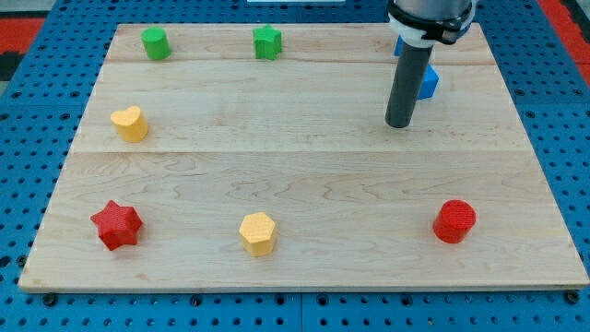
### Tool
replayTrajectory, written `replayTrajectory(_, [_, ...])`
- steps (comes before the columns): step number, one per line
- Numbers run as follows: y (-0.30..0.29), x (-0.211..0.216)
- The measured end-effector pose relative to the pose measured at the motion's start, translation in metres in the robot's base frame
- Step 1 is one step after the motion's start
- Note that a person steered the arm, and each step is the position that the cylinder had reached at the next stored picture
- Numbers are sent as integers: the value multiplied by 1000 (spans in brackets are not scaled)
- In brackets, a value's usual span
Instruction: Slightly push the cube upwards
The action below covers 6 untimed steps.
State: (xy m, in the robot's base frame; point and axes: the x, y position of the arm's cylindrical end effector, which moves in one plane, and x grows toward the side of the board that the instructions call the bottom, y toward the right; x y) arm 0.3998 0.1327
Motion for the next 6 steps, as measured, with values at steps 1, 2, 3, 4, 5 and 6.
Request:
replayTrajectory(1, [29,-16])
replayTrajectory(2, [20,-49])
replayTrajectory(3, [14,-50])
replayTrajectory(4, [17,-29])
replayTrajectory(5, [25,-14])
replayTrajectory(6, [17,-38])
